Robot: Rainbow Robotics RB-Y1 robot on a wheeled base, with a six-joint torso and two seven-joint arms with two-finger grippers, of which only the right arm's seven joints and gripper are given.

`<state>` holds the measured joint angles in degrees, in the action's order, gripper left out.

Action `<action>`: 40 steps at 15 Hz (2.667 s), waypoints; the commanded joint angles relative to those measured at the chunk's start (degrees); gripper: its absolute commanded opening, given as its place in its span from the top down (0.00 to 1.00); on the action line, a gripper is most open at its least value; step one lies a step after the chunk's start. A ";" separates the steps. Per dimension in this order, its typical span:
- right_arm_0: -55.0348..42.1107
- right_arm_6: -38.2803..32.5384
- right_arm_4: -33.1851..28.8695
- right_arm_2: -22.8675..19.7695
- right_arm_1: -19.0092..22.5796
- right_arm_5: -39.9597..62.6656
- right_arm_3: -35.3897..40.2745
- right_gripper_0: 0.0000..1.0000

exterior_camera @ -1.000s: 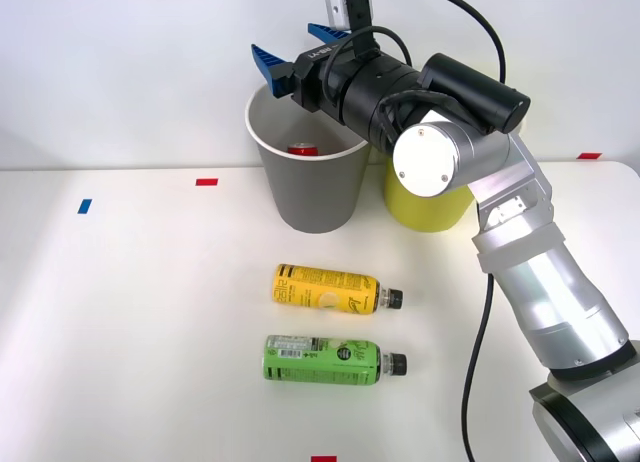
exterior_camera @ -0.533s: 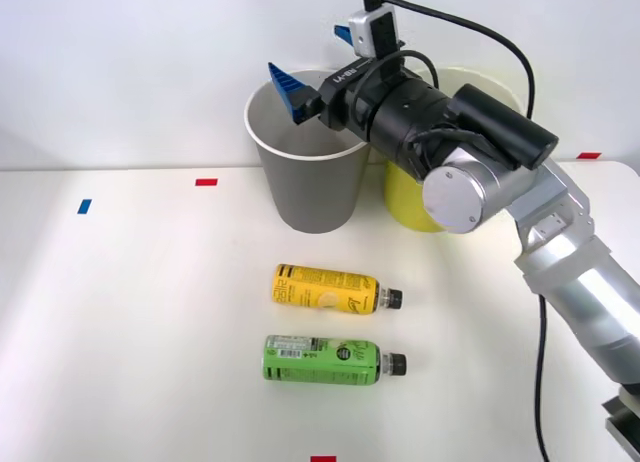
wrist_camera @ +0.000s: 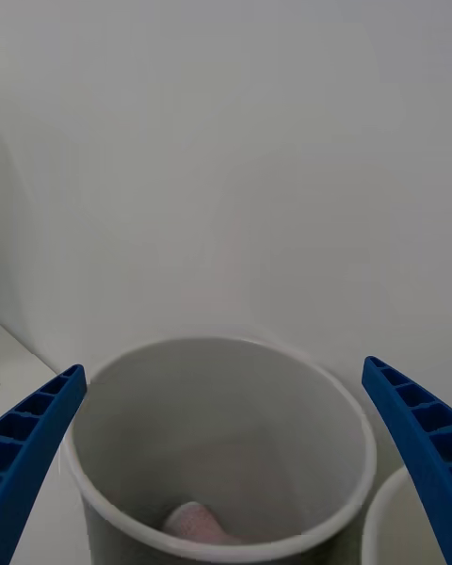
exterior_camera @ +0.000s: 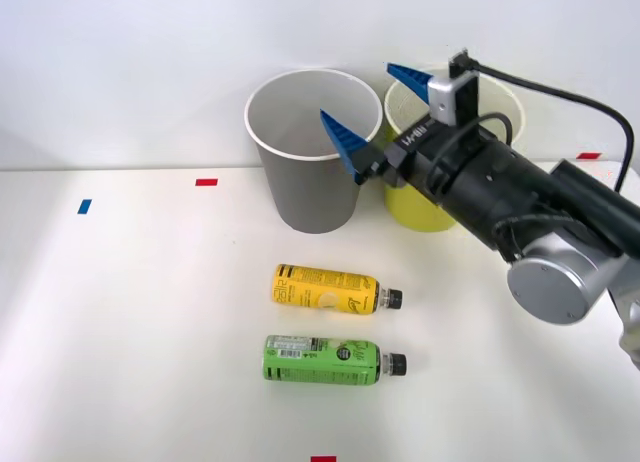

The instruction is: Put cans in the gray bin, plastic bottles in the light green bin

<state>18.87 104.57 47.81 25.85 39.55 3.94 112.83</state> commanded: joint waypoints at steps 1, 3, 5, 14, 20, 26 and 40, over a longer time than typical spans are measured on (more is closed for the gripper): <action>-11.40 -0.42 0.44 -0.09 4.84 -9.57 5.47 0.00; -20.71 -0.07 0.18 -0.80 6.51 -17.57 8.37 0.00; -28.18 0.46 -0.70 -2.64 6.60 -21.44 10.13 0.00; -52.00 -0.07 3.34 -10.64 -7.38 -29.43 9.95 0.00; -59.56 -0.16 -9.84 -16.09 -24.87 -22.05 9.95 0.00; -55.17 -8.95 -21.97 -20.40 -27.33 -20.38 3.54 0.00; -67.29 -20.37 -41.48 -18.20 -22.58 -42.97 -8.50 0.00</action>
<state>-46.18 79.55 4.31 6.89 16.68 -37.74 104.52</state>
